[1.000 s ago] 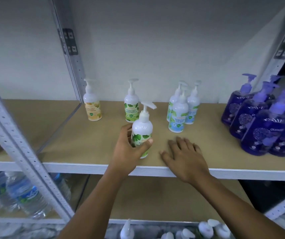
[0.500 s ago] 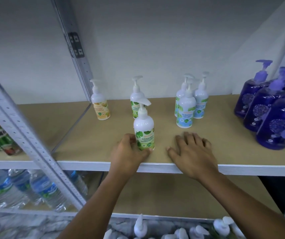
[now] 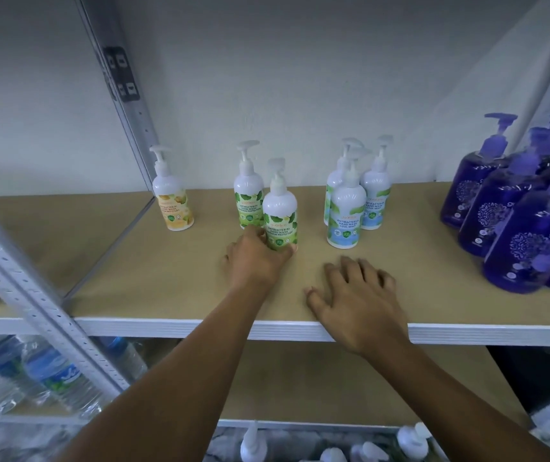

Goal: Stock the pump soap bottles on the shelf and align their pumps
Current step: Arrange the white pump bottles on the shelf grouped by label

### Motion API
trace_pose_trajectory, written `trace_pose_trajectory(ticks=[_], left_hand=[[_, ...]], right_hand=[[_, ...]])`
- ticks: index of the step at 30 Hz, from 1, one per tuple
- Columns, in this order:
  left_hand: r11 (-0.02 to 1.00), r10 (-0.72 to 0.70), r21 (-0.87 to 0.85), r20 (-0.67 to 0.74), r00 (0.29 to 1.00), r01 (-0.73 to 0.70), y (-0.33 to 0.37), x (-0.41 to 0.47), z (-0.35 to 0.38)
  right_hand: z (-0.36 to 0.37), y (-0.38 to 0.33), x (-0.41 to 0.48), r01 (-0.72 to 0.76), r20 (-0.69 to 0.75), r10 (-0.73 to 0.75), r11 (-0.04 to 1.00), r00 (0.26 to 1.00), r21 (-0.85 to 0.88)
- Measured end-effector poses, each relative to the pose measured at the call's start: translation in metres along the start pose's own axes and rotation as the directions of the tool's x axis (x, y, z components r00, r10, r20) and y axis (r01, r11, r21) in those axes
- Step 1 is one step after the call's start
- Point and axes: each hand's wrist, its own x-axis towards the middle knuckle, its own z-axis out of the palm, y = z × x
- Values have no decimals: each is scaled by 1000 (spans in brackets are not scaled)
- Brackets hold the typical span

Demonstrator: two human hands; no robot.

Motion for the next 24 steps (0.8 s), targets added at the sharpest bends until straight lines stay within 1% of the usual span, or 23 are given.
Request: trace_pose_trajectory(ticks=[4,7,11,17,24], left_hand=[[999,-42,-2,-72,997,42,10,14,10],[995,-89,31,-121,989,93,17,23,17],[991,-104,68,-170,980,117,17,33,25],[990,-105,74,-192,976,121,17,37,28],[985,-99,120,-205,974,125,14,40,32]], right_hand=[[2,0,0,-8,-16,8,1000,1000,14],[2,1,0,-8,-15,8,1000,1000,5],[2,1,0,-3,-18,3,1000,1000,10],[2,0,0,-1,-13,1,1000,1000,5],[2,0,-1,-4,-16,4,1000,1000,10]])
